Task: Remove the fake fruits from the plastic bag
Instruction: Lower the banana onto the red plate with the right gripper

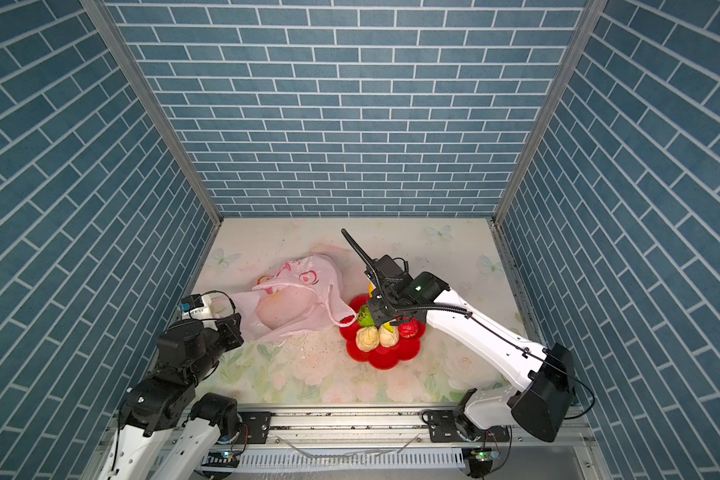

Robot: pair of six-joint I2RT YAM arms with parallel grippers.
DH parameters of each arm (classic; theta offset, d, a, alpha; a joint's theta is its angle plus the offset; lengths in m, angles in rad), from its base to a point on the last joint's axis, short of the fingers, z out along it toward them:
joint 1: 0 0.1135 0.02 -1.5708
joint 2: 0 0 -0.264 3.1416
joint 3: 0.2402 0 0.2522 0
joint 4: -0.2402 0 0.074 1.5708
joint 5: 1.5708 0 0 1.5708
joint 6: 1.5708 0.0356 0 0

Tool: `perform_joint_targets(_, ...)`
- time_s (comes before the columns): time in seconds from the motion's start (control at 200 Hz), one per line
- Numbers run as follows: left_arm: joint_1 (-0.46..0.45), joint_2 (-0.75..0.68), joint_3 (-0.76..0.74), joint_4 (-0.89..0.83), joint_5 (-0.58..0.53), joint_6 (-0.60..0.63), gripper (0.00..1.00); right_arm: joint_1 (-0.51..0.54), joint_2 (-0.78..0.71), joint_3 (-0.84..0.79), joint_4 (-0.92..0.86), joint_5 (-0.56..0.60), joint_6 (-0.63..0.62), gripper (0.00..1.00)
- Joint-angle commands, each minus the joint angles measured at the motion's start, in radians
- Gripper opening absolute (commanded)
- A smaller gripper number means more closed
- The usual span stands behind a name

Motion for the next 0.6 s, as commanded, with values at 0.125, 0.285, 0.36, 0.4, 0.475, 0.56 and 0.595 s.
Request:
perform_joint_targets(0.125, -0.004, -0.083, 0.036, -0.087, -0.106, 0.001, 0.08, -0.002, 0.029, -0.085, 0.128, -0.028, 0.092, 0.08)
perform_joint_targets(0.285, -0.004, -0.104, 0.031, -0.109, -0.115, 0.002, 0.08, 0.024, 0.077, -0.094, 0.18, -0.084, 0.113, 0.07)
perform_joint_targets(0.36, -0.004, -0.103, 0.03, -0.106, -0.113, 0.002, 0.08, 0.045, 0.103, -0.092, 0.188, -0.096, 0.123, 0.08)
perform_joint_targets(0.4, -0.004, -0.102, 0.03, -0.105, -0.112, 0.003, 0.08, 0.054, 0.113, -0.094, 0.197, -0.1, 0.132, 0.08)
perform_joint_targets(0.475, -0.004, -0.102, 0.028, -0.103, -0.113, 0.002, 0.08, 0.069, 0.125, -0.108, 0.222, -0.113, 0.151, 0.08)
perform_joint_targets(0.56, -0.004, -0.105, 0.025, -0.101, -0.112, 0.003, 0.08, 0.08, 0.135, -0.133, 0.262, -0.127, 0.179, 0.07)
perform_joint_targets(0.595, -0.004, -0.103, 0.024, -0.099, -0.11, 0.002, 0.08, 0.084, 0.138, -0.146, 0.28, -0.133, 0.194, 0.08)
